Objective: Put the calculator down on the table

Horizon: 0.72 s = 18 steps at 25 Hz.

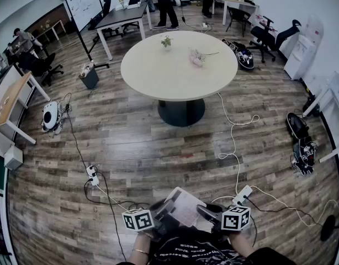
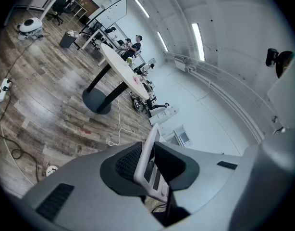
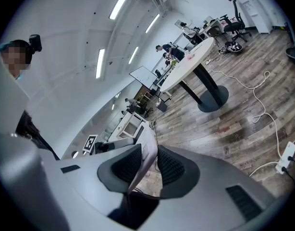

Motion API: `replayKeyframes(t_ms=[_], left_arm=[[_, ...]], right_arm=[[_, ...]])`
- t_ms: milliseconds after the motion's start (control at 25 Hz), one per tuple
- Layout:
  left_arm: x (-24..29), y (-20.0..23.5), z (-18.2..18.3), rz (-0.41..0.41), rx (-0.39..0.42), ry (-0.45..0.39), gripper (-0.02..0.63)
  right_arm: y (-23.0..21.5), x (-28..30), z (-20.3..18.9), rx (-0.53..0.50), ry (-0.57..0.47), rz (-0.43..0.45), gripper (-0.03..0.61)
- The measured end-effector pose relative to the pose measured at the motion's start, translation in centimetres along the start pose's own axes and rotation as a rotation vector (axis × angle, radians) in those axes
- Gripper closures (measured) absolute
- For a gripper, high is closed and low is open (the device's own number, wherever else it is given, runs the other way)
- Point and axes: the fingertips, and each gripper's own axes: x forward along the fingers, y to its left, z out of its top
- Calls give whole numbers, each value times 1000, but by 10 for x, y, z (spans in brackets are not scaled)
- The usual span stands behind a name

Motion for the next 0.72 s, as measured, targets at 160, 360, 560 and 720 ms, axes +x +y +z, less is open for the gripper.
replayKeyframes(t_ms=[160, 360, 560, 720], left_arm=[[1, 2, 9, -9, -10, -8, 523], [3, 12, 34, -27, 5, 12, 525], [10, 25, 61, -68, 20, 37, 529], [8, 37, 87, -92, 24, 52, 529]], right_arm=[[2, 6, 9, -16, -1, -6, 466], [4, 25, 24, -20, -14, -22, 465], [3, 48, 43, 19, -53, -19, 462], [10, 71, 59, 8, -94, -33, 460]])
